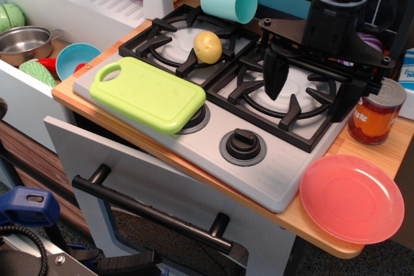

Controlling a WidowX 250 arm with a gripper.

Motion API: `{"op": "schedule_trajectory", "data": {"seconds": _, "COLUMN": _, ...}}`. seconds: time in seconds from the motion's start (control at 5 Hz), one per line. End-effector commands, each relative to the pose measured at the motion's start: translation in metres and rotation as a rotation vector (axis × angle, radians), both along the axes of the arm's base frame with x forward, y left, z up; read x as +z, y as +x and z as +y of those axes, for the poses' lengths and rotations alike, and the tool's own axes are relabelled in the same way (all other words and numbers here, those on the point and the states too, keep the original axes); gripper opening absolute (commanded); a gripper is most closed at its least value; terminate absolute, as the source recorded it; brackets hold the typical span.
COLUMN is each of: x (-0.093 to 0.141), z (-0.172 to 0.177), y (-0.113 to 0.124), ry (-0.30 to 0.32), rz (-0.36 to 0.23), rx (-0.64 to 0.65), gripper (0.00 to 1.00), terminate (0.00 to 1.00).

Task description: Put potato on plate

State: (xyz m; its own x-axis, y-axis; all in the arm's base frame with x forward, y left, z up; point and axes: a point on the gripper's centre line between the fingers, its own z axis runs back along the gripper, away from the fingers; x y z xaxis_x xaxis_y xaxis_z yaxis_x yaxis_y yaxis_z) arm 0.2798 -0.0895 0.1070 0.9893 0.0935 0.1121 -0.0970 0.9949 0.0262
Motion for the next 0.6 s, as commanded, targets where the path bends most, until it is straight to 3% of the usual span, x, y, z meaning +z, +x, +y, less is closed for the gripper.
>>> {"op": "schedule_trajectory", "data": {"seconds": 0.0, "x": 0.0, "z": 0.0, "y": 0.0, "ry": 0.0, "rz": 0.0, "rx": 0.0, "gripper": 1.0, "terminate": 0.0}}
{"op": "schedule_trajectory", "data": {"seconds": 0.2, "x": 0.009, "z": 0.027, "y": 0.021, "ry": 0.042, "rz": 0.019, "rx": 0.092, "gripper": 1.0, "terminate": 0.0}}
{"op": "schedule_trajectory", "data": {"seconds": 0.4, "x": 0.022, "z": 0.053, "y": 0.034, "ry": 0.106, "rz": -0.008, "rx": 0.204, "gripper": 1.0, "terminate": 0.0}}
